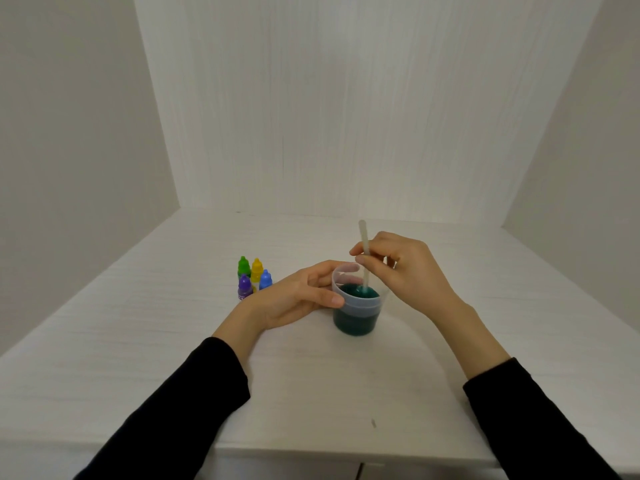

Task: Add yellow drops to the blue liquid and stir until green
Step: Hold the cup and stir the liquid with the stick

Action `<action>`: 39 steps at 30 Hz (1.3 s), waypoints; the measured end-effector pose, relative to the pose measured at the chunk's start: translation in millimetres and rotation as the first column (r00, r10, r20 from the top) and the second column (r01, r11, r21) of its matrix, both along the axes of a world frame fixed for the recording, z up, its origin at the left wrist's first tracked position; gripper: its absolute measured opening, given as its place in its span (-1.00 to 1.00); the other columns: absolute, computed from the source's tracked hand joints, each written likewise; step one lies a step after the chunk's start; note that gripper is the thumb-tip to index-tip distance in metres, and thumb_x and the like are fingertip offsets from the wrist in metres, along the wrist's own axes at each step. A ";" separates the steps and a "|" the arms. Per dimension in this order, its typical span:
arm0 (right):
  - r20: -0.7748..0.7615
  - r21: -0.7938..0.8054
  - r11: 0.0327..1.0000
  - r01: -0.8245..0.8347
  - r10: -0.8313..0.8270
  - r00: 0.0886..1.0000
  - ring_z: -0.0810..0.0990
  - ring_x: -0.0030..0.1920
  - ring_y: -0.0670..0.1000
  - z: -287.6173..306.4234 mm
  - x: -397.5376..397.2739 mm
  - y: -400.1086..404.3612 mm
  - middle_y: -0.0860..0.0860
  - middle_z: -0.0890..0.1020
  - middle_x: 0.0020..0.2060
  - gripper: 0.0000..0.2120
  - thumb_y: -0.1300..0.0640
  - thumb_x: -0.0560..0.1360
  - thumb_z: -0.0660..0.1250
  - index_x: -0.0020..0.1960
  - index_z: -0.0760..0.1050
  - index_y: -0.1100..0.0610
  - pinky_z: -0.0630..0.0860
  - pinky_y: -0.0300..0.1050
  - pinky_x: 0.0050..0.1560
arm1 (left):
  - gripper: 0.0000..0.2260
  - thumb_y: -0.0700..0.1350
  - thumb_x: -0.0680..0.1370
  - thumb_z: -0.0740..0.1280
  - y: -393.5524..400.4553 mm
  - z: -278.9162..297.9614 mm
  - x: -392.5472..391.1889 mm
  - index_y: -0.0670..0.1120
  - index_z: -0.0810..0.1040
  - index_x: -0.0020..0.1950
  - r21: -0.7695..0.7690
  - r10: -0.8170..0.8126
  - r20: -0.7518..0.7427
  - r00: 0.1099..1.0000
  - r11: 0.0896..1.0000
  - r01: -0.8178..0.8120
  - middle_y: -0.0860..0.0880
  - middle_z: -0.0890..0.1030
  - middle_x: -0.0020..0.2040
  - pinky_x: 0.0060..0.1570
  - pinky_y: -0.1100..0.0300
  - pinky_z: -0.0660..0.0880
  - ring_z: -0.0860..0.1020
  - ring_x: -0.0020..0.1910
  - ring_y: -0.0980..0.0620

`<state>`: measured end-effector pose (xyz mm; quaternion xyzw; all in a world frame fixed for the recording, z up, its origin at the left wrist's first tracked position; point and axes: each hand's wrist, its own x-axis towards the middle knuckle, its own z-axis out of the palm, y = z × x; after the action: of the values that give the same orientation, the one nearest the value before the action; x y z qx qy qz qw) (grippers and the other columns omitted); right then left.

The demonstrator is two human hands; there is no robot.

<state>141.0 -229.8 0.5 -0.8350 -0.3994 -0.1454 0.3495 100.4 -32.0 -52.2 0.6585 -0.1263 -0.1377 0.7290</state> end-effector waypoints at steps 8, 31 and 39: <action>-0.055 0.065 0.993 -0.097 0.101 0.993 0.50 -0.35 -0.03 3.1 -5.6 -4.0 -0.04 0.56 -0.37 -0.91 0.17 0.47 0.37 -0.16 0.65 0.04 0.47 -0.04 -0.26 | -0.45 -0.26 0.40 0.41 1.2 -2.5 1.9 -0.06 0.42 0.38 0.005 -0.005 0.014 1.000 1.000 0.005 -0.07 0.55 0.33 0.22 0.14 0.46 0.49 0.33 -0.03; -0.019 0.006 1.000 -0.008 0.008 1.000 0.54 -0.23 -0.13 1.7 -1.6 1.2 -0.15 0.59 -0.22 -0.89 0.11 0.51 0.33 -0.04 0.64 0.04 0.49 -0.24 -0.16 | -0.38 -0.18 0.32 0.47 0.3 -0.2 -0.2 -0.04 0.42 0.37 -0.008 -0.003 -0.003 1.000 1.000 0.003 -0.02 0.59 0.27 0.19 0.16 0.47 0.53 0.28 0.00; -0.100 0.077 0.993 -0.090 0.097 0.990 0.54 -0.33 -0.06 4.4 -5.9 -4.7 -0.06 0.60 -0.36 -0.91 0.18 0.46 0.39 -0.17 0.65 0.04 0.52 -0.10 -0.24 | -0.44 -0.27 0.41 0.40 0.6 -1.5 1.0 -0.08 0.40 0.40 0.005 -0.004 0.017 1.000 1.000 0.004 -0.07 0.55 0.33 0.20 0.16 0.46 0.49 0.33 -0.03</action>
<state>135.1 -234.5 4.8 -0.8086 -0.4140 -0.0996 0.4060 101.3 -31.3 -53.7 0.6612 -0.1335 -0.1342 0.7260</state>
